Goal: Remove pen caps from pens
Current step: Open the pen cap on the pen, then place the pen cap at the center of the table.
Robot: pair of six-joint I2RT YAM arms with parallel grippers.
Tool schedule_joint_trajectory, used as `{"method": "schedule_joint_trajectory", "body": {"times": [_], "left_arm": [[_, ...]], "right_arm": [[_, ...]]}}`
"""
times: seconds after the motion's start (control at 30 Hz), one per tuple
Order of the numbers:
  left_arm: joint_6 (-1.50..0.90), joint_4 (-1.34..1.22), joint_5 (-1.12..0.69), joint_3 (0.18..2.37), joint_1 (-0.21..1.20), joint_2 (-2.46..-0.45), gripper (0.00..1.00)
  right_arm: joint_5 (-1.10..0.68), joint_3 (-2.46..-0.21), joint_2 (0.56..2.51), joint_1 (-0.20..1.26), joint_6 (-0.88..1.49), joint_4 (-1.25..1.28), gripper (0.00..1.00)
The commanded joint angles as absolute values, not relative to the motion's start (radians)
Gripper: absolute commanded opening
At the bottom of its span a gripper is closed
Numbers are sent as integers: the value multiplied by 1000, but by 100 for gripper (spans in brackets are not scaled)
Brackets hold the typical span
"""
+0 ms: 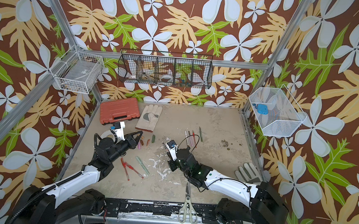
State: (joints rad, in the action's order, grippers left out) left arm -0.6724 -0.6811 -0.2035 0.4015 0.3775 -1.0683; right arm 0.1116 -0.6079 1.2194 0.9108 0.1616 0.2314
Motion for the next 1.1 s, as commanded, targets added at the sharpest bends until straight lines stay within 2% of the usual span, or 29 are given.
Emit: {"method": "schedule_joint_trajectory", "body": {"times": [0.0,0.2,0.4,0.53,0.77,1.07], "left_arm": [[-603,-564,-147,427,391,-1085,0],[-565,-479,-132,487,413,-1159,0],[-551,-385,-110,622,467,-1331,0],[-550,-286,-48,734,513,-1449,0],[-571,-217,-6,882,517,-1657,0],[-542,-129,41,1030,517,-1827,0]], "right_arm": [[142,-605,1209,904,190,243,0],[126,-581,1183,823,245,247,0],[41,-555,1154,713,301,255,0],[45,-550,1139,694,306,249,0],[77,-545,1096,681,303,230,0],[46,-558,1110,640,325,207,0]]}}
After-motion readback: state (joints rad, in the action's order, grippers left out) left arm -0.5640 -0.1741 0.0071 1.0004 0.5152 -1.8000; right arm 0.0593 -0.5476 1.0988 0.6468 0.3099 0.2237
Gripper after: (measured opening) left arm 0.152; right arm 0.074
